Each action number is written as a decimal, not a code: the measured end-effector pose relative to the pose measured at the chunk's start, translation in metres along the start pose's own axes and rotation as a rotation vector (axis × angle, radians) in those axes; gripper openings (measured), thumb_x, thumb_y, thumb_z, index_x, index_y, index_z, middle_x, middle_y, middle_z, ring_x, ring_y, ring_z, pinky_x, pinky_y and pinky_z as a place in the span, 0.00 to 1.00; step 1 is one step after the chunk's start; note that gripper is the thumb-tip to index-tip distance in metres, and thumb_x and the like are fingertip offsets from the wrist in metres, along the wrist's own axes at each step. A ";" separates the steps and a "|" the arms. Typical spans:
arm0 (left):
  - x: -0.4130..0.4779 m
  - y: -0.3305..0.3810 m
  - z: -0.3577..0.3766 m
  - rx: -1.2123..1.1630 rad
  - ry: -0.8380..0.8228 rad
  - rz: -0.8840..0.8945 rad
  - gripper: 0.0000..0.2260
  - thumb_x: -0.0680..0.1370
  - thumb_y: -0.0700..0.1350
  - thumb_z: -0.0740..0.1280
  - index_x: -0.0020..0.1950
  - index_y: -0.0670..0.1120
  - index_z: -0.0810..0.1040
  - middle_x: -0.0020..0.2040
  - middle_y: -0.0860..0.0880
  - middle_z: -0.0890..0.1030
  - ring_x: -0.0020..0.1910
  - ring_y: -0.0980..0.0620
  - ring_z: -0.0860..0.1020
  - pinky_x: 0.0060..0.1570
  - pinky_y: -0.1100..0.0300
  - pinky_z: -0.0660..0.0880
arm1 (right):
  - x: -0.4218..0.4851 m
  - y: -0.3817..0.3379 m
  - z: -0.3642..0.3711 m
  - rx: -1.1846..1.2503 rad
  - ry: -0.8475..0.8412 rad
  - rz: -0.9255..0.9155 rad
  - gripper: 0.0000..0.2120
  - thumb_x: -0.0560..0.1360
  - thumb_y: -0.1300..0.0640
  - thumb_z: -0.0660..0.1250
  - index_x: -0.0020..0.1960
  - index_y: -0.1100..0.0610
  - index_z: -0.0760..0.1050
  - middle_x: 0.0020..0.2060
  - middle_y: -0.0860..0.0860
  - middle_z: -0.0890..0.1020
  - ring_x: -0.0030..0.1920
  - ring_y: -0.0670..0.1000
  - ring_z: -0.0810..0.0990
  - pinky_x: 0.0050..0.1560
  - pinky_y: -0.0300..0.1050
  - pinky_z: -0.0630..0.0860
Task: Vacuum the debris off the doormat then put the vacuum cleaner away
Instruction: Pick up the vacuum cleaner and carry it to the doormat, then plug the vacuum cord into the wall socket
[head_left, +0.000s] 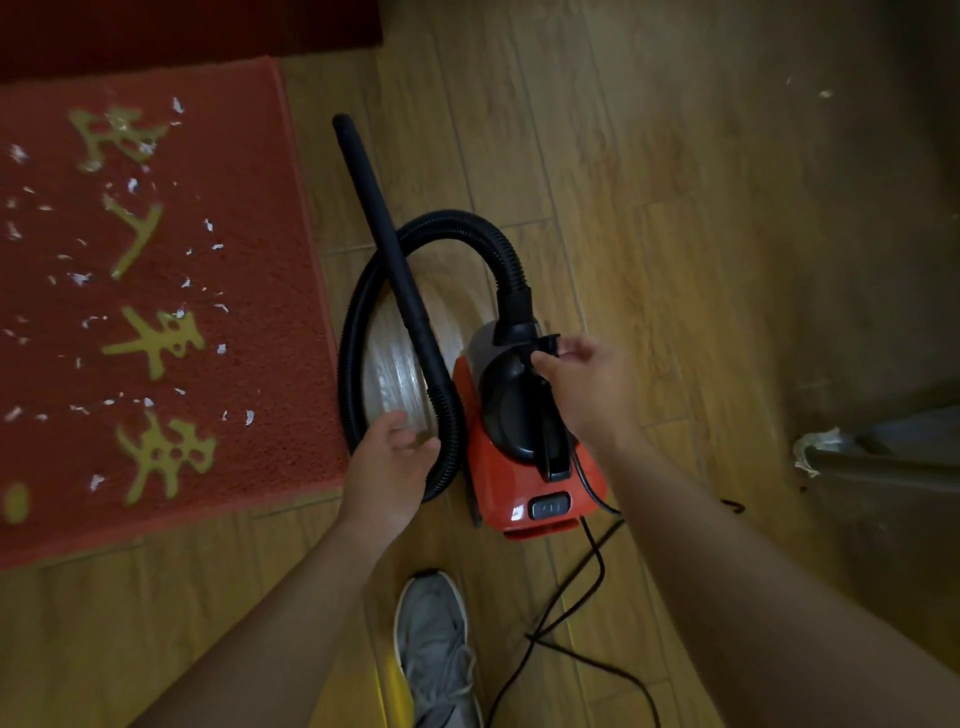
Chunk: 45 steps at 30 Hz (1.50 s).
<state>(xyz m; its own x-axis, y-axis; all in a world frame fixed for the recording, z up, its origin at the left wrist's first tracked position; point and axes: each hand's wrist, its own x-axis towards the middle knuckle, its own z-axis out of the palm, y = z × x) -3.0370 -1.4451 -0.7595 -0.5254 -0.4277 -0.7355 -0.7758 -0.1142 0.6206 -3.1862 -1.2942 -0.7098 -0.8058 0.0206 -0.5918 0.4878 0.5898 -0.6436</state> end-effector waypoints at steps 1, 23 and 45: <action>-0.007 0.002 -0.001 -0.013 -0.021 -0.003 0.26 0.80 0.43 0.72 0.76 0.43 0.68 0.66 0.46 0.76 0.63 0.50 0.76 0.68 0.52 0.72 | -0.008 -0.003 -0.007 0.007 0.012 -0.019 0.03 0.77 0.53 0.72 0.45 0.46 0.78 0.41 0.46 0.83 0.43 0.46 0.83 0.45 0.45 0.80; -0.223 0.072 0.115 0.372 -0.469 0.459 0.31 0.78 0.45 0.74 0.79 0.48 0.66 0.75 0.54 0.71 0.74 0.57 0.68 0.73 0.58 0.66 | -0.183 0.016 -0.240 0.189 0.309 -0.135 0.06 0.74 0.51 0.75 0.48 0.50 0.81 0.41 0.50 0.84 0.44 0.52 0.85 0.48 0.59 0.83; -0.363 0.004 0.258 0.605 -0.776 0.523 0.17 0.79 0.41 0.72 0.42 0.65 0.83 0.57 0.52 0.85 0.64 0.52 0.80 0.67 0.48 0.76 | -0.338 0.133 -0.418 0.570 0.528 -0.131 0.07 0.74 0.54 0.76 0.49 0.55 0.82 0.40 0.52 0.86 0.40 0.51 0.85 0.47 0.56 0.85</action>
<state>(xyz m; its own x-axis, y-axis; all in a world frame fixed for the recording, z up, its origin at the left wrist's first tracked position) -2.9396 -1.0590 -0.5598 -0.7493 0.4053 -0.5238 -0.3265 0.4620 0.8246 -2.9893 -0.8852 -0.3929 -0.8519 0.4443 -0.2772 0.3596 0.1116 -0.9264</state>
